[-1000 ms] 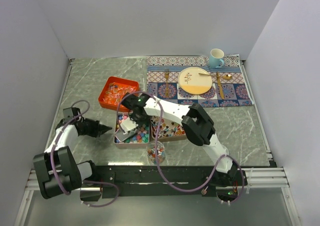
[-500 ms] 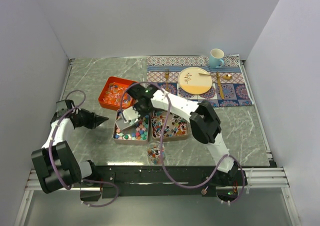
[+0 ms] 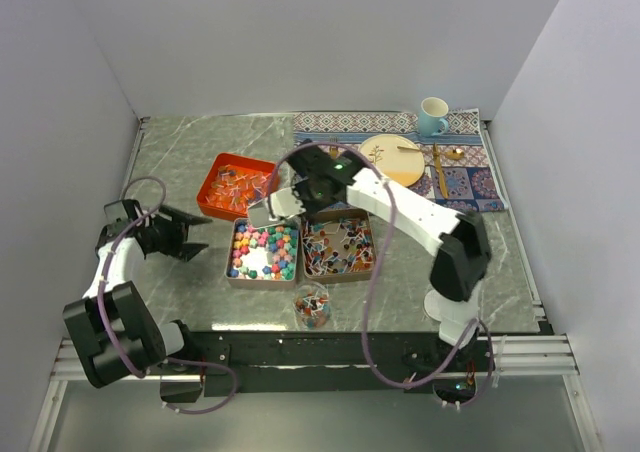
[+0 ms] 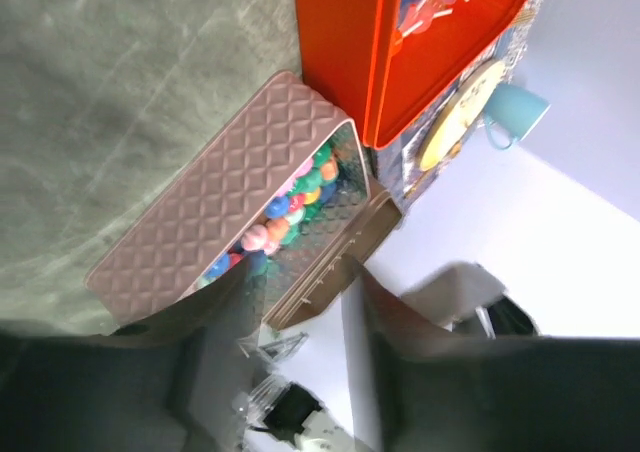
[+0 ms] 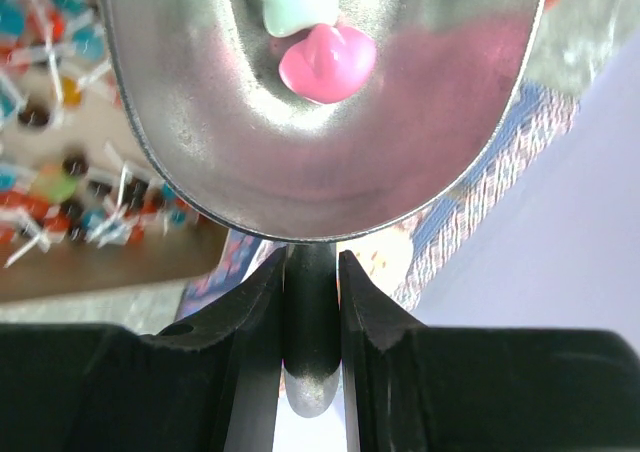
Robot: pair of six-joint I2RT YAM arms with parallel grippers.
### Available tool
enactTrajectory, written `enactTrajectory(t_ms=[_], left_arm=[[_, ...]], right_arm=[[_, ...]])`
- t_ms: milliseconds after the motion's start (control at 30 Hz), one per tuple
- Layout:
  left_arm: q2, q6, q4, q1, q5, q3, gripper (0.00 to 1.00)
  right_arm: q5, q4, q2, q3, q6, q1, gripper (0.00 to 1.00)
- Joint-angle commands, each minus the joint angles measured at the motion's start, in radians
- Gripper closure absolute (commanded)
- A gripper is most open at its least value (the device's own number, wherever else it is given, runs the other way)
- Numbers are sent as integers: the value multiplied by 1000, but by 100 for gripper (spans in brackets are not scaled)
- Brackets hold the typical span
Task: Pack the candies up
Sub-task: Place the fake candies in the packing bottle.
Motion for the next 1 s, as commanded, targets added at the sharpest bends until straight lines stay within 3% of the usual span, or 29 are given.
enactTrajectory(t_ms=[0, 133, 467, 633, 967], left_arm=[[-40, 39, 83, 24, 38, 1, 3], [-76, 32, 102, 39, 14, -30, 3], [-130, 35, 94, 67, -46, -79, 4], [-158, 24, 98, 76, -40, -101, 4], [-207, 13, 99, 82, -29, -139, 4]], right_arm=[[1, -12, -235, -126, 29, -28, 100], [48, 16, -406, -354, 1, -29, 100], [237, -122, -673, -565, -31, 20, 100], [328, -156, -701, -629, -3, 106, 100], [478, -242, -577, -591, 146, 270, 100]])
